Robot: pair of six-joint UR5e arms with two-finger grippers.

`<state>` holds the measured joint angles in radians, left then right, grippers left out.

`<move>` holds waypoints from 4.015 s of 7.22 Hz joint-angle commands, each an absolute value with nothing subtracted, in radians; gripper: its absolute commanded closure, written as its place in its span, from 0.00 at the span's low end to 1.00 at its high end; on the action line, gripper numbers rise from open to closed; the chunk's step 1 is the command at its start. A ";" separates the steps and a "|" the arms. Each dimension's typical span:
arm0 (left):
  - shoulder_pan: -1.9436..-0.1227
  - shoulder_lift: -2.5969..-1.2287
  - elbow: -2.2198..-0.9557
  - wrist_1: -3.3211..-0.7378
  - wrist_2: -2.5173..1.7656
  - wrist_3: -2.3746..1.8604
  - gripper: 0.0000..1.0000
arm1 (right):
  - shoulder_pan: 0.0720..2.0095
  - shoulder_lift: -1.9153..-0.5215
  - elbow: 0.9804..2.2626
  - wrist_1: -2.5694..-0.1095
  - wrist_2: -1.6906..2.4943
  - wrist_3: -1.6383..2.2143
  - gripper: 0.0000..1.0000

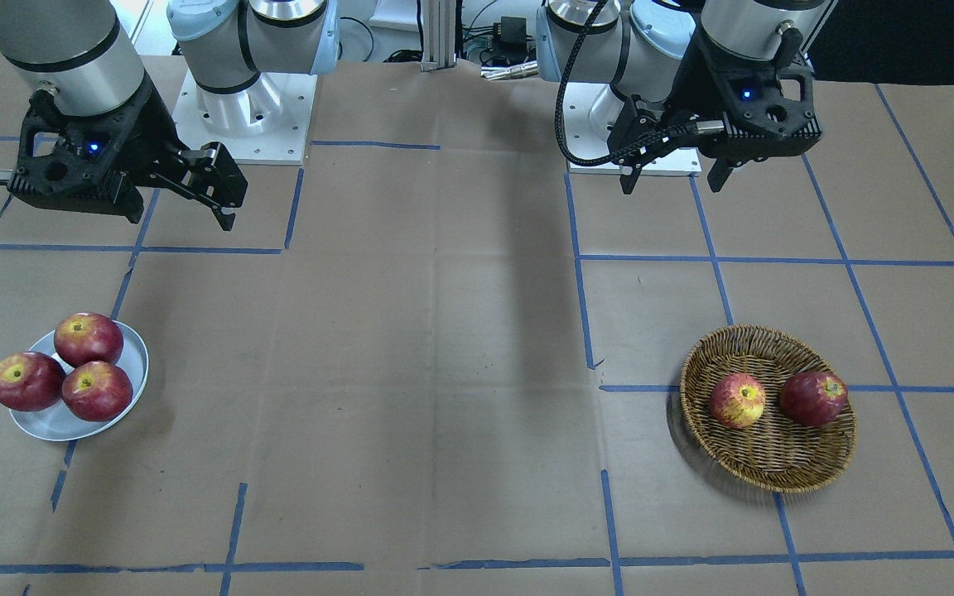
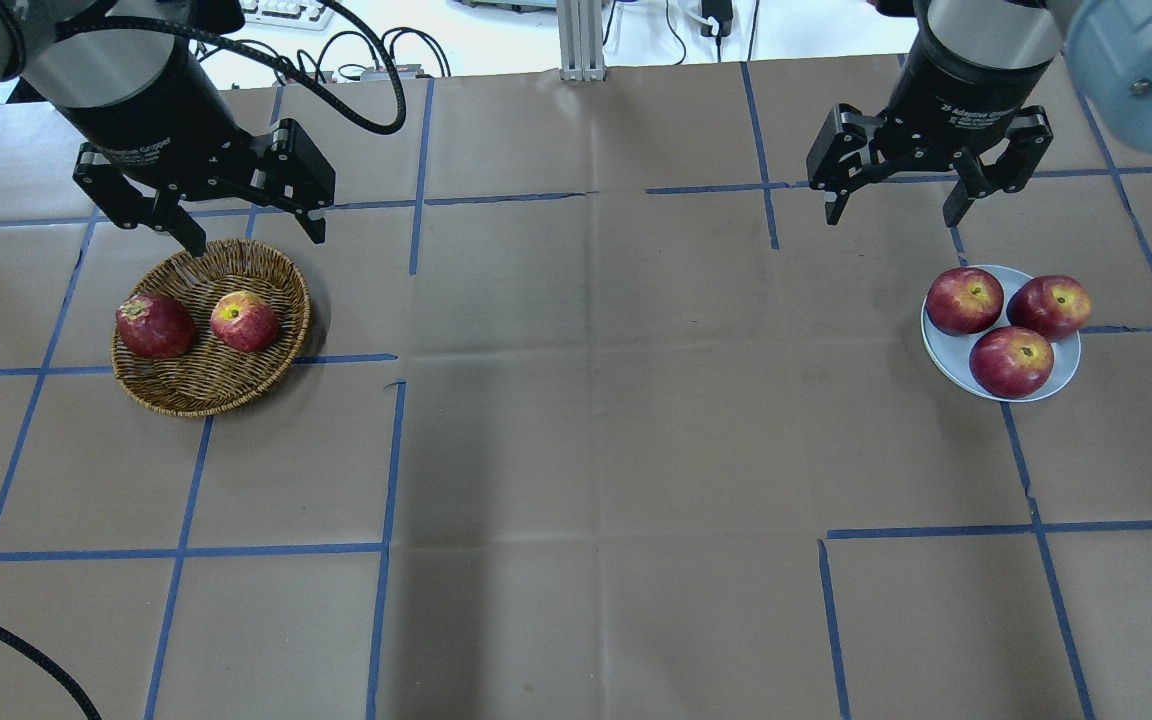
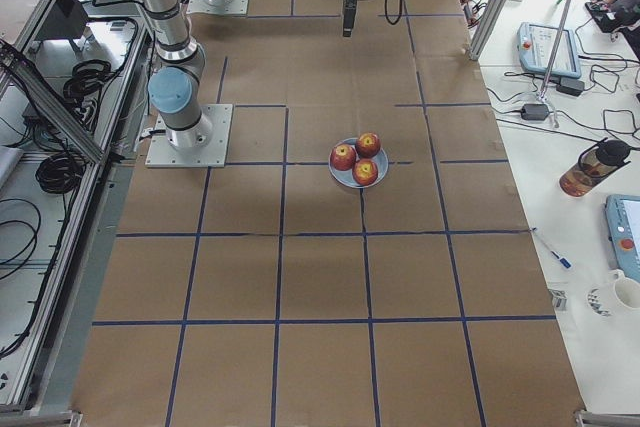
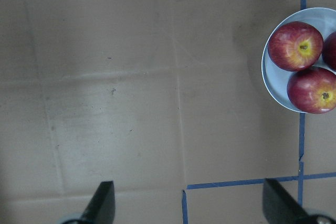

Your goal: Transfer apple from basket to plate

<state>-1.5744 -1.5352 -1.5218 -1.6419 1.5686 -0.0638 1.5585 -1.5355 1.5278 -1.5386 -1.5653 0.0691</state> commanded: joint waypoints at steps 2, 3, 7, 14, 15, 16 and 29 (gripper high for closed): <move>-1.575 -1.532 -1.526 -1.646 1.571 -0.037 0.01 | 1.559 -1.536 1.528 -1.539 -1.565 0.069 0.00; -1.575 -1.523 -1.523 -1.646 1.571 -0.037 0.01 | 1.559 -1.536 1.528 -1.539 -1.565 0.069 0.00; -1.572 -1.517 -1.539 -1.657 1.574 -0.035 0.01 | 1.559 -1.536 1.528 -1.539 -1.563 0.069 0.00; -1.396 -1.575 -1.684 -1.473 1.577 0.254 0.01 | 1.559 -1.536 1.528 -1.539 -1.565 0.069 0.00; -1.364 -1.592 -1.727 -1.391 1.577 0.331 0.01 | 1.559 -1.536 1.528 -1.539 -1.565 0.069 0.00; -1.338 -1.626 -1.771 -1.280 1.574 0.353 0.01 | 1.559 -1.536 1.528 -1.539 -1.565 0.069 0.00; -1.256 -1.965 -1.824 -0.946 1.549 0.526 0.01 | 1.559 -1.534 1.525 -1.540 -1.559 0.071 0.00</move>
